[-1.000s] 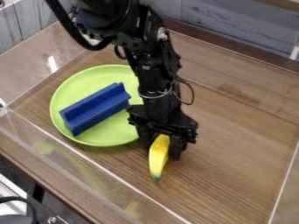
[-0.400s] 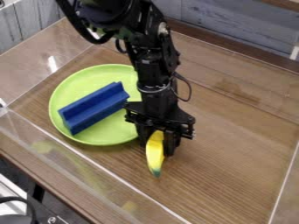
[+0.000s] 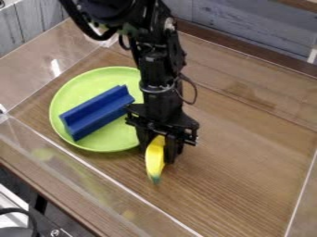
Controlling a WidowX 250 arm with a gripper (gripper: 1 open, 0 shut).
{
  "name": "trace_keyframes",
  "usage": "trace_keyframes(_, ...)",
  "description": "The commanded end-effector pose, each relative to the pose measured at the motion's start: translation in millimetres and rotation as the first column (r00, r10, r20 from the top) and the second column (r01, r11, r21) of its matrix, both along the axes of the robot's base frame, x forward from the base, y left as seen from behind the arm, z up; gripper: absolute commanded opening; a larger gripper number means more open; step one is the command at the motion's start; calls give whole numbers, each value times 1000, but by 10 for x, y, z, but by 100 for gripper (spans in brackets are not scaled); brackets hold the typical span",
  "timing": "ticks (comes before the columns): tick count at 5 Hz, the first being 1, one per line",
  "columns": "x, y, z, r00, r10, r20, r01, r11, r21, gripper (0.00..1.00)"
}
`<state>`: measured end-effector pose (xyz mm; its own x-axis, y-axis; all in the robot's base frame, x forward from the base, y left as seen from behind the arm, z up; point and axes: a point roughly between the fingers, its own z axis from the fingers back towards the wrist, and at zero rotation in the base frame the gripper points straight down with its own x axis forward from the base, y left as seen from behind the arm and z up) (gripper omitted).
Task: Put the banana in the green plate
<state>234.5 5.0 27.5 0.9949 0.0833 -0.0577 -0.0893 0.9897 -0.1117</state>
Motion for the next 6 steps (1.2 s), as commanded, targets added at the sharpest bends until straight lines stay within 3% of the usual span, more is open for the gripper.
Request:
trace_keyframes(1, 104, -29, 210, 998, -24, 53, 23, 1000, 15, 0)
trace_keyframes(3, 58, -145, 422, 995, -99, 31, 98, 995, 23, 0)
trace_keyframes(4, 42, -158, 759, 990, -135, 44, 134, 991, 23, 0)
trace_keyframes(5, 120, -51, 931, 997, -34, 72, 32, 999, 18, 0)
trace_keyframes(6, 136, -12, 995, 995, 34, 93, -36, 999, 22, 0)
